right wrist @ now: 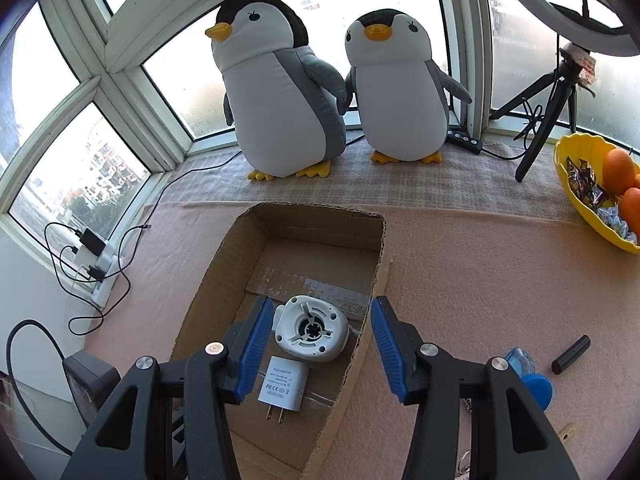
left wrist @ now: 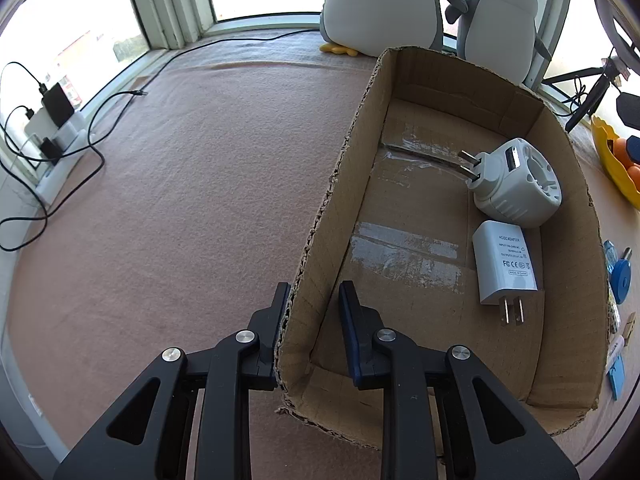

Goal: Organize rigid objects
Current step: 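Move the right tool back to the wooden clothespin and grasp it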

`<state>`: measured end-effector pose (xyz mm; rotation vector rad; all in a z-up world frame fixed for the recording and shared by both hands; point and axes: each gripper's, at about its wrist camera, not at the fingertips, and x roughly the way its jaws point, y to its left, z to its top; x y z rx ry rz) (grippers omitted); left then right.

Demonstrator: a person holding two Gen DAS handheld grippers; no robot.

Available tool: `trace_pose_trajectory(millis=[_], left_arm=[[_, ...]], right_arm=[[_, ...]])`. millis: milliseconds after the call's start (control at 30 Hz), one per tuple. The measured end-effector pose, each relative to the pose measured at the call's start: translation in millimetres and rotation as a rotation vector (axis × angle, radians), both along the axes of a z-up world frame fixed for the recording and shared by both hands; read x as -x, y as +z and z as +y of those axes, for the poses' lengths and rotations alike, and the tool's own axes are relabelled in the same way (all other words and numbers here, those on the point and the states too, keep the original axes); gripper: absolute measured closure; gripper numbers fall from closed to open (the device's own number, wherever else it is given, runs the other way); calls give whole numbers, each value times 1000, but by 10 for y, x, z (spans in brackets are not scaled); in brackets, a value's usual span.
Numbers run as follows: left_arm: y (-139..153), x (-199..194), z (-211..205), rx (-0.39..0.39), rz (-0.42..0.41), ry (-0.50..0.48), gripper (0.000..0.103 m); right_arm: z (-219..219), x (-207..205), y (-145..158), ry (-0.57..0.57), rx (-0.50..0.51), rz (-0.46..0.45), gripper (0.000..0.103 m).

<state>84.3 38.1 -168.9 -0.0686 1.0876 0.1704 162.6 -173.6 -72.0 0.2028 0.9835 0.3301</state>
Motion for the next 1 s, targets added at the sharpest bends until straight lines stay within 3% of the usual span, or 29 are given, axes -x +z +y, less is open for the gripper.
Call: trace_pose_trajectory(millis=[367, 600, 833, 1000], left_arm=[[2, -7, 7, -5, -2, -9, 80], [2, -5, 2, -11, -4, -9, 80], [6, -13, -8, -20, -4, -14, 80], [9, -17, -16, -28, -3, -20, 80]], right_arm=[[-930, 410, 135, -156, -32, -6, 56], [-1448, 811, 477, -229, -11, -52, 56], [-1746, 1190, 794, -283, -10, -79, 56], [-1797, 1354, 733, -302, 30, -78, 56]])
